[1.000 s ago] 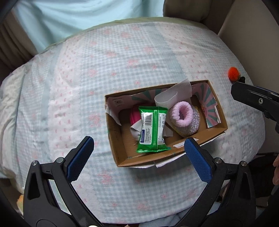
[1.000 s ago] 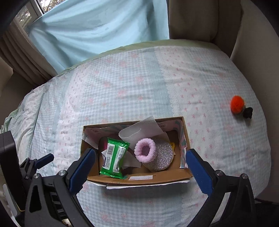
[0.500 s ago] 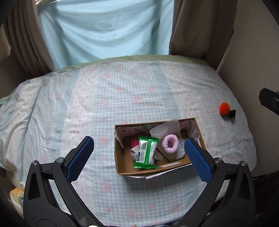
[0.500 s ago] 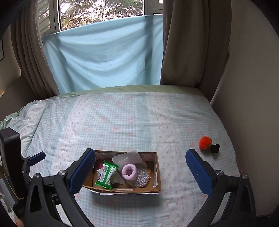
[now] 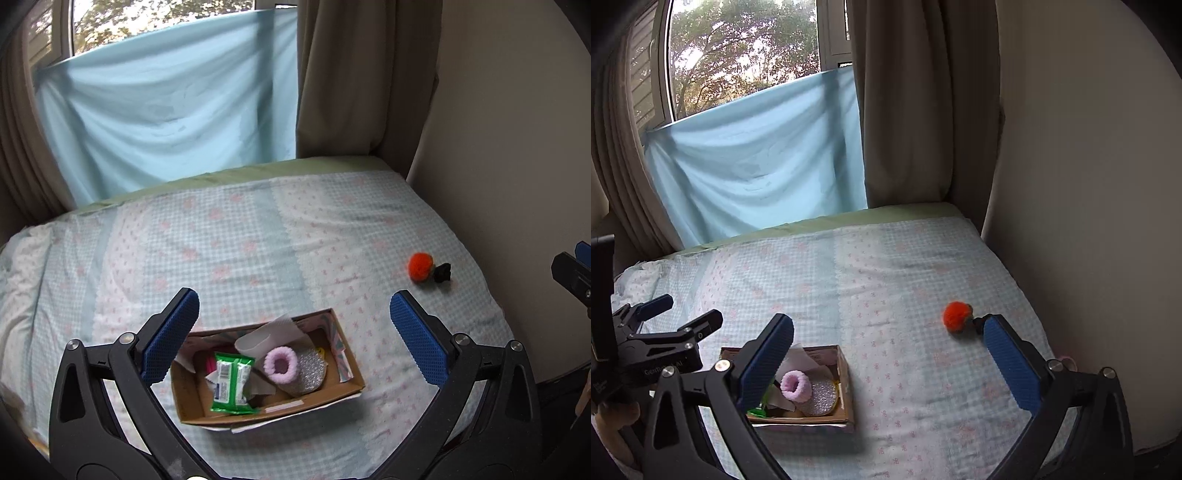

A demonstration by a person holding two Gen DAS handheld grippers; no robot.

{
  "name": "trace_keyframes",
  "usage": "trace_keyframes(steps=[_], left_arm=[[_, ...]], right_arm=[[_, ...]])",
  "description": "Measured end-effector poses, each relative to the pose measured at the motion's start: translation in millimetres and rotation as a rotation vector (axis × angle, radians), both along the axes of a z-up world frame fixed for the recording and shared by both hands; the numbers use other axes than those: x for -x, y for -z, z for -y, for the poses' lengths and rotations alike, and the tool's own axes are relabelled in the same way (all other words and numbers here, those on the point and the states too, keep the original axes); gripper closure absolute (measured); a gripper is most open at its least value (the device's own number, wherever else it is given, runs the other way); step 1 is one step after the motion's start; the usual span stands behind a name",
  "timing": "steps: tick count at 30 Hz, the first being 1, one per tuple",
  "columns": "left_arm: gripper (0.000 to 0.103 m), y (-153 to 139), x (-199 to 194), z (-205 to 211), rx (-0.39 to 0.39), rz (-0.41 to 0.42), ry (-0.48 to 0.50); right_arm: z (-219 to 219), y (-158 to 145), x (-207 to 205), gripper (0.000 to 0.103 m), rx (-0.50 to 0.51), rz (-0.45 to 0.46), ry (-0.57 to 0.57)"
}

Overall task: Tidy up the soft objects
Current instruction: 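Lift both tools and move back toward the orange pompom and black hair tie, then grasp the orange pompom with the left tool while the right tool grasps the black hair tie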

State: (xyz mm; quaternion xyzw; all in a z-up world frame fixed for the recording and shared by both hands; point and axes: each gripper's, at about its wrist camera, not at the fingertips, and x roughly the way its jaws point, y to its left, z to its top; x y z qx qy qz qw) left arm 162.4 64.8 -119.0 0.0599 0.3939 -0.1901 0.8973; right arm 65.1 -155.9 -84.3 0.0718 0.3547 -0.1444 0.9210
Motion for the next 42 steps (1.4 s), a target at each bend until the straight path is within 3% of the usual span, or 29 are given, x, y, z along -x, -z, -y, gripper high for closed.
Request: trace_keyframes(steps=[8,13,21,24,29,35,42], left_arm=[[0.0,-17,-21,124,0.009,0.014,0.077],[0.0,1,-34,202,0.014,-0.004,0.124],[0.0,73,-62,307,-0.071,-0.08,0.246],[0.0,108,-79,334,-0.06,-0.124,0.307],[0.0,186,-108,373,-0.061,-0.214,0.42],[0.0,268,-127,407,-0.086,-0.301,0.55],[0.003,321,-145,428,-0.081,-0.364,0.587]], right_arm=[[120,29,0,0.0,0.027,-0.002,-0.045],[183,68,-20,0.0,-0.011,-0.015,-0.034],[249,150,-45,0.0,-0.061,-0.07,-0.001],[264,189,-52,0.0,-0.073,-0.096,-0.005],[277,253,-68,0.0,-0.042,-0.142,-0.076],[291,306,-87,0.0,-0.038,-0.163,-0.169],[294,345,-116,0.006,-0.019,-0.182,-0.305]])
